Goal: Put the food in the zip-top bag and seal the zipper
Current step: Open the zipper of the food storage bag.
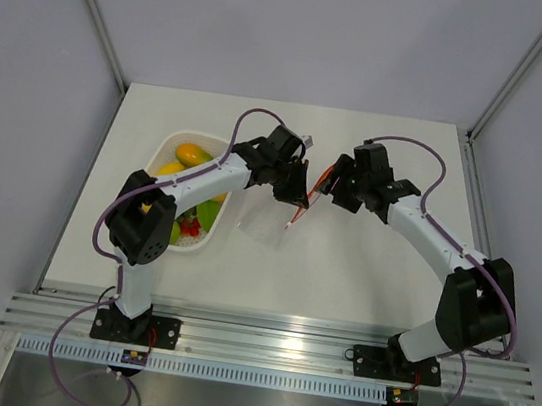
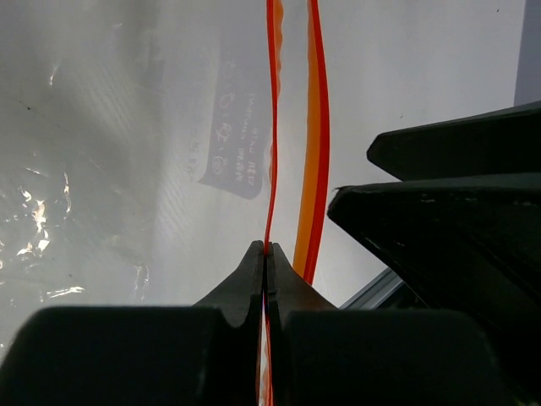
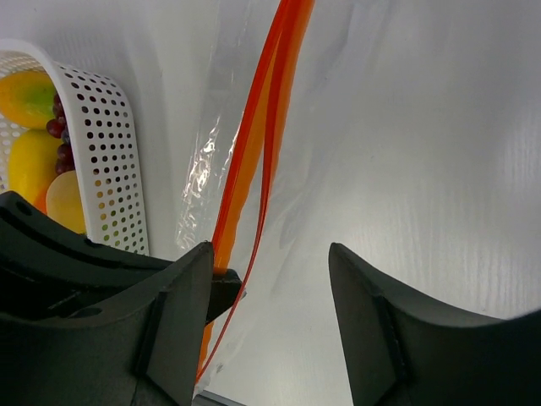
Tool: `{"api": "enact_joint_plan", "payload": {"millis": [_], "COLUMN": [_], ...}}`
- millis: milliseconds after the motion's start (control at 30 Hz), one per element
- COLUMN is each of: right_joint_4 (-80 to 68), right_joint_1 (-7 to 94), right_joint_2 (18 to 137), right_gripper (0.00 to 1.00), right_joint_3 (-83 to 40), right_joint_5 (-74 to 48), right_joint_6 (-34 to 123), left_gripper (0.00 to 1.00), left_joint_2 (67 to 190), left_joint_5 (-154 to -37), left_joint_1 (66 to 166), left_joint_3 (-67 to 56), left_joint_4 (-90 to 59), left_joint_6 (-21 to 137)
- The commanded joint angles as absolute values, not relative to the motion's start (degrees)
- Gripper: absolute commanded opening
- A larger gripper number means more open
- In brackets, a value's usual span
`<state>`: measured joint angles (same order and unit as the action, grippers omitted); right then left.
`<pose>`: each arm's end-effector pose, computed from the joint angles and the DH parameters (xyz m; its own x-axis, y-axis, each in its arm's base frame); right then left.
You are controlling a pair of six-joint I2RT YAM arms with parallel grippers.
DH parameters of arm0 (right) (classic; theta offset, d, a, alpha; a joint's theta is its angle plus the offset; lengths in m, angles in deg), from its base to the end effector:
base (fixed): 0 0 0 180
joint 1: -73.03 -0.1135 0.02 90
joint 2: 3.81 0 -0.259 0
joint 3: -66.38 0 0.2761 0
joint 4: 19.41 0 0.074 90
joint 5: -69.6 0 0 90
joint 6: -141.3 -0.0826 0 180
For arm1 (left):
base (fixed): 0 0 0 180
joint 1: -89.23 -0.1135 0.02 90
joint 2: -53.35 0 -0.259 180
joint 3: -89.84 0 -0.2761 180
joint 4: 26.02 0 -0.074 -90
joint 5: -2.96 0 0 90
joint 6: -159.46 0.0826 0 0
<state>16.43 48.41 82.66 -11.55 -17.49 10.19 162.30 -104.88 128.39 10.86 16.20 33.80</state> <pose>0.3518 0.1658 0.2216 -0.7743 0.3675 -0.5152 0.0797 0.8643 0.4967 0.3526 -0.3198 0.2032 -0.9228 0.0359 -0.3835 0.2650 0.7816 -0.5647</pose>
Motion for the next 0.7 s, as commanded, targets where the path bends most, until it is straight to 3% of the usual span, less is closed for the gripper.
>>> {"api": "enact_joint_plan", "payload": {"millis": [0,200,300,333,400,667], "right_joint_4": [16.3,16.3,17.0,17.2,18.4,29.1], "right_joint_1": [47.8,47.8,47.8,47.8,47.8,52.2], "right_joint_2": [85.4,89.9,90.5,90.3,88.8,86.1], "right_gripper": [0.64,0.45,0.26,0.13,0.02,0.00], "right_joint_3": [-14.5,-15.8,-15.7,-15.4,-15.6,-35.6], "right_joint_5": [-15.9,-16.2,-17.1,-17.8,-20.2,-33.4], "right_joint_6": [11.7,12.4,13.3,13.6,14.5,25.3], "left_gripper": [0.00,0.00,0.00,0.00,0.00,0.00], "left_joint_2": [159.4,159.2,158.9,158.8,158.7,163.0], "left_joint_5": [-107.1,-107.3,-106.8,-106.5,-105.6,-103.5], "left_joint_1": [128.3,128.3,128.3,128.3,128.3,123.8], "left_joint_3": [11.6,11.7,11.9,12.5,13.9,41.0], "left_joint_4": [13.5,13.5,14.2,14.8,16.1,29.5], "left_joint_6": [33.1,33.3,33.7,34.2,34.9,39.3]}}
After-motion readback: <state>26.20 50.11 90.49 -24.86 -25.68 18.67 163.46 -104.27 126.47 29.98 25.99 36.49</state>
